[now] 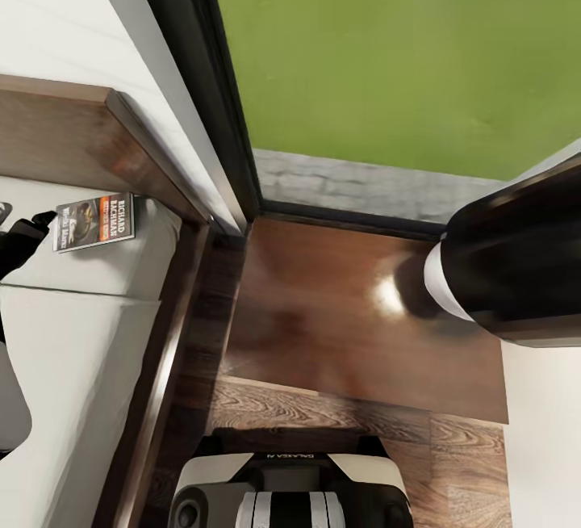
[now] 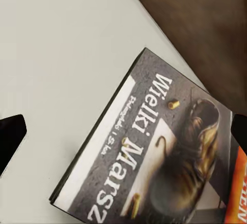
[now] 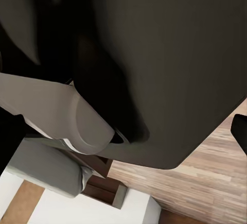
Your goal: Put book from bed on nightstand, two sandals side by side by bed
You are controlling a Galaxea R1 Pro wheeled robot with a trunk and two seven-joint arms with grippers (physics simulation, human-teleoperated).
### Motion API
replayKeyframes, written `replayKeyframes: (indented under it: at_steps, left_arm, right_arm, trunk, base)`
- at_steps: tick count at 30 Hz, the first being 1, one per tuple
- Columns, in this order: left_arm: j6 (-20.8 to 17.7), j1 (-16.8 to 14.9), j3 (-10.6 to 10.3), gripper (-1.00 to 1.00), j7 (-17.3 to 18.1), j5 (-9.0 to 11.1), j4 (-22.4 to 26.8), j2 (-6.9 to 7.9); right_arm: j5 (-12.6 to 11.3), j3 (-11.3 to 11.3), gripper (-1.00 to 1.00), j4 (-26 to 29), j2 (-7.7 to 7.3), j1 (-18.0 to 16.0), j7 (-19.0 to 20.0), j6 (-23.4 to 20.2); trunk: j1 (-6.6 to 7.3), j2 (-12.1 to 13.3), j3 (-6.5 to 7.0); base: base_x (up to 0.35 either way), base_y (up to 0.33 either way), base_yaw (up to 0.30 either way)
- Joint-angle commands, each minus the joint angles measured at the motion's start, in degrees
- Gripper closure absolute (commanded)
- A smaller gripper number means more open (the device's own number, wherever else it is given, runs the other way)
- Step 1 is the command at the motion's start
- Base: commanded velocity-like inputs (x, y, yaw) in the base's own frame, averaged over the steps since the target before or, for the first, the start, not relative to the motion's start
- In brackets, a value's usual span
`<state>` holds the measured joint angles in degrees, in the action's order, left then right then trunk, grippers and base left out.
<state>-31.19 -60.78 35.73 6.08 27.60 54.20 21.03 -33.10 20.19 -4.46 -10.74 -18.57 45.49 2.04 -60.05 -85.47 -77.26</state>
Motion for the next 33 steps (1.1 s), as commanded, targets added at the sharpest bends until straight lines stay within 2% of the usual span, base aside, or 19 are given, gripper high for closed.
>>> replayKeyframes:
  at_steps: [1,15,22,25,33]
  left_arm:
    - [-0.16,-0.04,0.19,-1.00,0.22,0.14,0.02,-0.02]
    - [0.16,-0.04,0.13,-1.00,0.25,0.18,-0.06,-0.09]
    - [0.16,-0.04,0.12,-1.00,0.25,0.22,-0.19,-0.11]
    - [0.15,-0.04,0.12,-1.00,0.25,0.26,-0.26,-0.11]
    - [0.10,-0.04,0.12,-1.00,0.25,0.26,-0.39,-0.19]
  right_arm:
    - [-0.47,0.47,-1.00,-0.20,0.02,-0.07,0.30,0.22]
    - [-0.47,0.47,-1.00,-0.20,0.02,-0.07,0.30,0.22]
    - [-0.47,0.51,-1.00,-0.20,0.02,-0.07,0.30,0.20]
    - [-0.47,0.50,-1.00,-0.20,0.02,-0.07,0.30,0.22]
    - [-0.47,0.47,-1.00,-0.20,0.02,-0.07,0.30,0.22]
  trunk:
    - [0.00,-0.02,-0.02]
    - [-3.08,-5.63,-2.53]
    - [-3.08,-5.63,-2.53]
    - [-3.73,-6.83,-3.07]
    - [-3.73,-6.83,-3.07]
  base:
    - [0.000,0.000,0.000]
    - [0.000,0.000,0.000]
    - [0.000,0.000,0.000]
    - [0.000,0.000,0.000]
    - [0.000,0.000,0.000]
